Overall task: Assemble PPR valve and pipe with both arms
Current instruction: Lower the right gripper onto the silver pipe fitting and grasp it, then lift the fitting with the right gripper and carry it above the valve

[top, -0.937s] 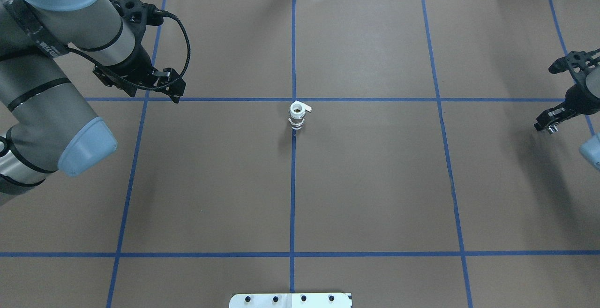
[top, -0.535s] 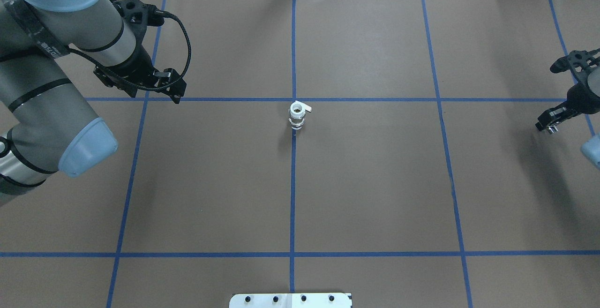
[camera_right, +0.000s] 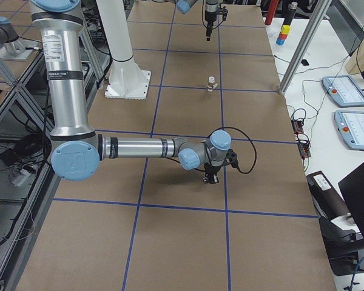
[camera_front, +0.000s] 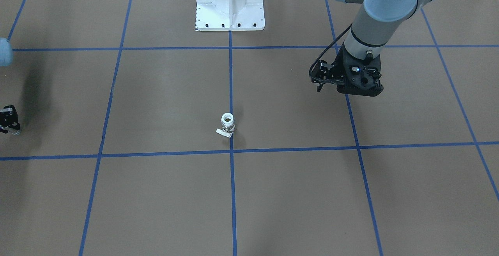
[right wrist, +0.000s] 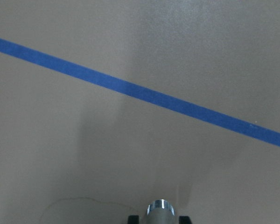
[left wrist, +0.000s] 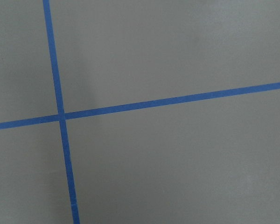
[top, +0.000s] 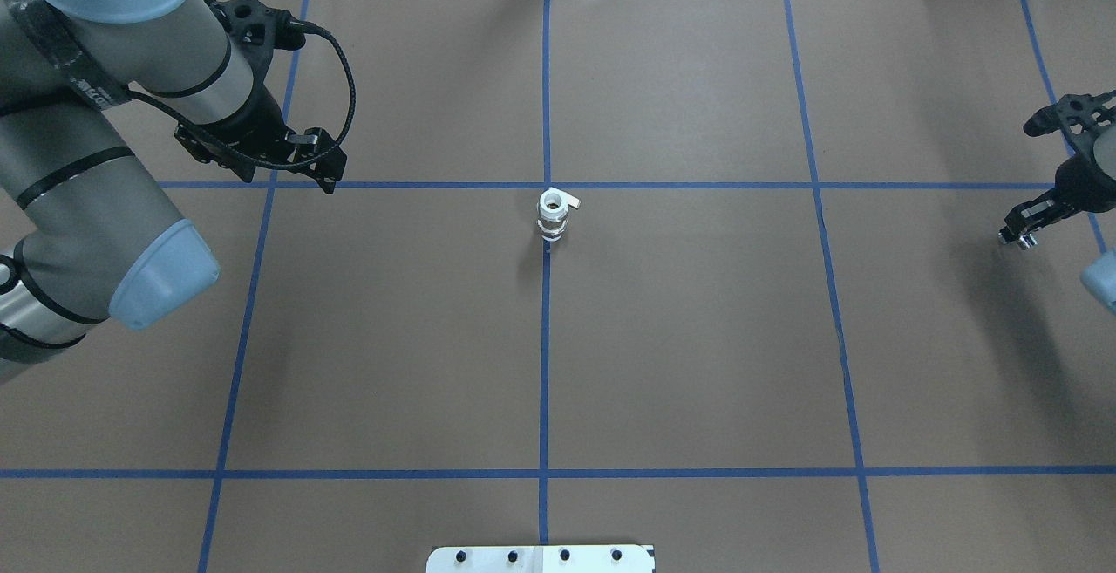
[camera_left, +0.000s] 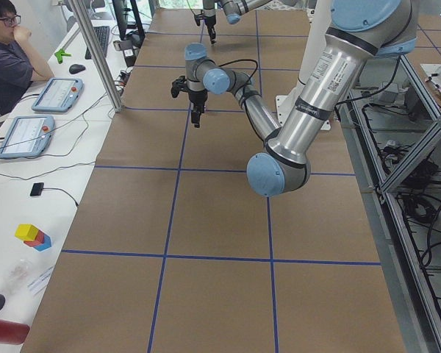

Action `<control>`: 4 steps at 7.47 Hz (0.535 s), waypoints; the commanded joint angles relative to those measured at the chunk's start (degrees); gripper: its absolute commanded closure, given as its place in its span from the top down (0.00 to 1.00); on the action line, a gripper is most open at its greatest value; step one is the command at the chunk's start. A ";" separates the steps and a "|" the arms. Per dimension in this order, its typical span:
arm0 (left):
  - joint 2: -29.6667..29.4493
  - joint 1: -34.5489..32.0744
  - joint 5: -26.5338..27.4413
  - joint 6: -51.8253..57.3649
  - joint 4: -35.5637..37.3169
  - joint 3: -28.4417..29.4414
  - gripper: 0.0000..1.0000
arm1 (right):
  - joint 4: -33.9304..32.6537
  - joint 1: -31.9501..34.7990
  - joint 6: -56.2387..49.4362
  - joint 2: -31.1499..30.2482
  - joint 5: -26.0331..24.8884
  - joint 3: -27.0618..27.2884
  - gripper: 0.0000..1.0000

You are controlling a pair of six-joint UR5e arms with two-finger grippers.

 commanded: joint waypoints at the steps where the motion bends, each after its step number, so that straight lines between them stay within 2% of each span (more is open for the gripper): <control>1: 0.00 -0.07 0.06 0.00 0.00 -0.04 1.00 | -0.47 3.46 0.00 0.14 3.46 0.65 0.00; 2: 0.00 -0.34 -0.03 0.43 0.09 -0.04 1.00 | -1.69 6.45 0.00 1.10 6.28 0.74 0.00; 3: 0.00 -0.42 -0.03 0.52 0.18 -0.04 1.00 | -5.97 7.78 0.00 2.85 6.39 2.13 0.00; 4: -0.08 -0.51 0.06 0.70 0.09 -0.04 1.00 | -13.58 8.14 0.00 6.52 6.31 4.15 0.00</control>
